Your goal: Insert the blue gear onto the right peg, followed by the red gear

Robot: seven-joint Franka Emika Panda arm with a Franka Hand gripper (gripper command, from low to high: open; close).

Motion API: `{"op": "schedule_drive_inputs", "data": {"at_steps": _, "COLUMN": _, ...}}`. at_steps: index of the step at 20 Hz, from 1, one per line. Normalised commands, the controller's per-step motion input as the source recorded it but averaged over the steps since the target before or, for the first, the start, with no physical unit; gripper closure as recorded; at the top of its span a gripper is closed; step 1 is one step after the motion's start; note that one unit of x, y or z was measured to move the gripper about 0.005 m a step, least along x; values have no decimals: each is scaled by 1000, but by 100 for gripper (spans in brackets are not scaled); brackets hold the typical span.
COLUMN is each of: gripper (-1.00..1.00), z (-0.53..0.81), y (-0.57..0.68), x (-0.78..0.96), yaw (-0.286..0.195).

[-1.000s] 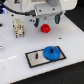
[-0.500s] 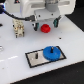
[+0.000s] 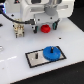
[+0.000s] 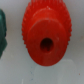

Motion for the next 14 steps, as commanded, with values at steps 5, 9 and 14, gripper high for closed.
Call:
{"op": "schedule_drive_inputs", "data": {"at_steps": 5, "gripper": 100, "z": -67, "y": 42, "x": -139, "yaw": 0}}
{"op": "schedule_drive_inputs", "data": {"at_steps": 9, "gripper": 100, "z": 16, "y": 27, "x": -55, "yaw": 0}}
{"op": "schedule_drive_inputs", "data": {"at_steps": 14, "gripper": 100, "z": 20, "y": 29, "x": -41, "yaw": 0}}
